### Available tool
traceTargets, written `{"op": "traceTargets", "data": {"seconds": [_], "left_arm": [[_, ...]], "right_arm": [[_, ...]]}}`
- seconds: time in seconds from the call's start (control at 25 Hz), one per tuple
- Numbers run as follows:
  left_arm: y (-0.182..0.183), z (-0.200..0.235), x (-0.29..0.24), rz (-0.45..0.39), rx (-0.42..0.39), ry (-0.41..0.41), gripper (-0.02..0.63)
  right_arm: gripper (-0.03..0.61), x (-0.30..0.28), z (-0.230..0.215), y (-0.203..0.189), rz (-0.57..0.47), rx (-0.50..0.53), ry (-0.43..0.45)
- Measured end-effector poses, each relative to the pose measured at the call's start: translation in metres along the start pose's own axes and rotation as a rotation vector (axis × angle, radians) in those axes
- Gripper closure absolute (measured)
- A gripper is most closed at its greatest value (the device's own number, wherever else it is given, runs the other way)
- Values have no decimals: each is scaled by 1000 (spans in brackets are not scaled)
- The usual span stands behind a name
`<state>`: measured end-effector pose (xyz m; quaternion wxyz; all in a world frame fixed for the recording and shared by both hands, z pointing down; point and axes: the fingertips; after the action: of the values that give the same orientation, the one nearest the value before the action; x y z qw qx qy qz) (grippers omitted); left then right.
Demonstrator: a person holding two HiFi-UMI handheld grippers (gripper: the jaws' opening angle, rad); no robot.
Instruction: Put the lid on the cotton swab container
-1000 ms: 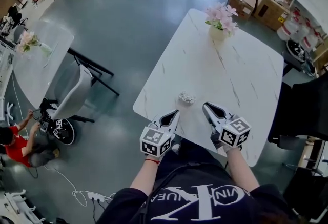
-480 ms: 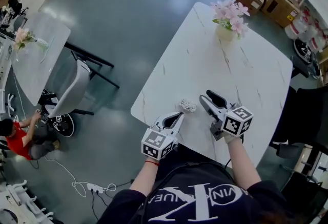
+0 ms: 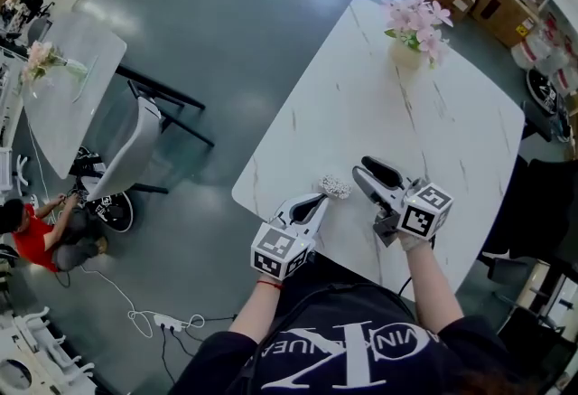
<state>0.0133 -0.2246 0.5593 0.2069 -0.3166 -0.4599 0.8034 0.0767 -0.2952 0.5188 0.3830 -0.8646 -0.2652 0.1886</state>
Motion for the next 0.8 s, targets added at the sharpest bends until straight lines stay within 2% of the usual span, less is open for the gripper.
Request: {"op": "traceTargets", "data": {"seconds": [0.4, 0.56, 0.72, 0.8], "left_arm": [[-2, 1, -1, 3, 11, 0, 606], [-3, 3, -1, 2, 9, 0, 606], [-1, 4, 0, -2, 9, 5, 606], [0, 4, -1, -3, 9, 5, 606]], "right_arm": [[422, 7, 34, 7, -10, -19, 179], [423, 6, 49, -9, 64, -26, 253], [423, 3, 61, -33, 169, 7, 280], [423, 6, 65, -31, 162, 12, 292]]}}
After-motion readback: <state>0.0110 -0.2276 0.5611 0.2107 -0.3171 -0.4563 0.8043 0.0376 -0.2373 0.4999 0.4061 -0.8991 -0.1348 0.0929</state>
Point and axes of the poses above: the fingertips, and each gripper's own axes: x backward along the fingers, z to its left, y out of its top, and after that the axes turned 7 degrees about -z, right-handed
